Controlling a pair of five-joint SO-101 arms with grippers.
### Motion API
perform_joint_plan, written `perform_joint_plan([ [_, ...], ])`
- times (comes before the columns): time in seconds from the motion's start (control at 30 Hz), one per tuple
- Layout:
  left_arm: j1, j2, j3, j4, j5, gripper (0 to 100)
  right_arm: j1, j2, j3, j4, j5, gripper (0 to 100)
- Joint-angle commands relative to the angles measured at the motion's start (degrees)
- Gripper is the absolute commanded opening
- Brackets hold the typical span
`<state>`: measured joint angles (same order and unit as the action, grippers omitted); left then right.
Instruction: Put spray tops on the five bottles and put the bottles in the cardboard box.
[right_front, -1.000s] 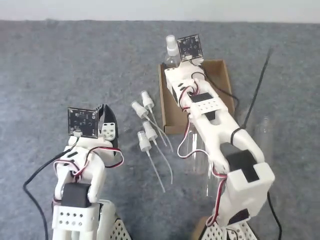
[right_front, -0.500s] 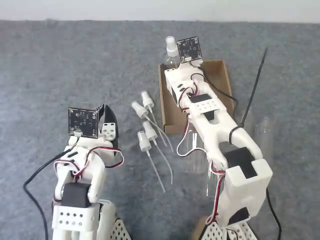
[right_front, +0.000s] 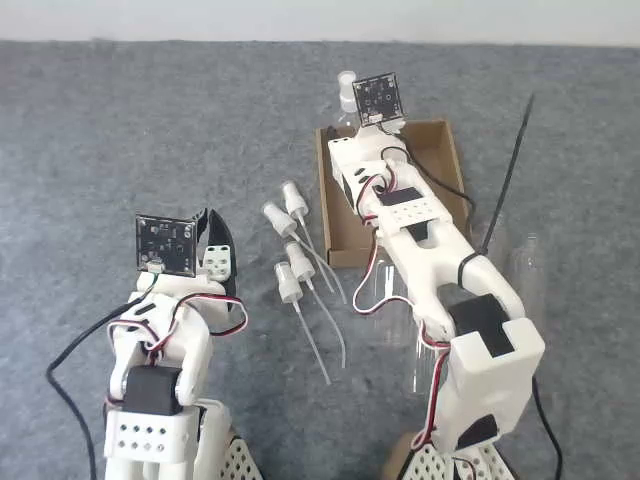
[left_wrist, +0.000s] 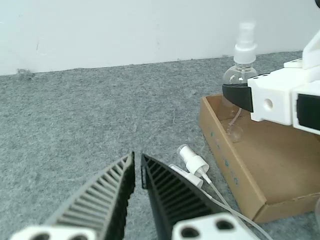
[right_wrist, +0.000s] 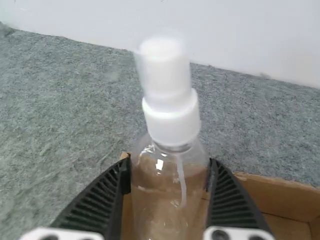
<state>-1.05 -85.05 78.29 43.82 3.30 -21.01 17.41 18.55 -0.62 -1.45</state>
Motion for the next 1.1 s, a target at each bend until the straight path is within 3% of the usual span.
perform_joint_plan([
  [0.0, 0.0, 0.5, -0.6, -1.6, 0.3, 1, -1.5, -0.7, -2.6, -0.4, -0.5, 14.8],
  [0.17, 0.0, 0.5, -0.6, -1.6, 0.3, 1, -1.4, -1.1, -2.6, -0.5, -0.5, 15.1],
  [0.4, 0.0, 0.5, -0.6, -1.6, 0.3, 1, -2.2, -0.7, -2.5, -0.4, -0.5, 27.7],
  [0.8, 0.0, 0.5, -0.6, -1.6, 0.3, 1, -2.2, -2.4, -4.3, -0.3, -0.5, 27.9],
  [1.07, 0.0, 0.5, -0.6, -1.6, 0.3, 1, -2.2, -9.4, -4.5, 5.4, -0.5, 27.9],
])
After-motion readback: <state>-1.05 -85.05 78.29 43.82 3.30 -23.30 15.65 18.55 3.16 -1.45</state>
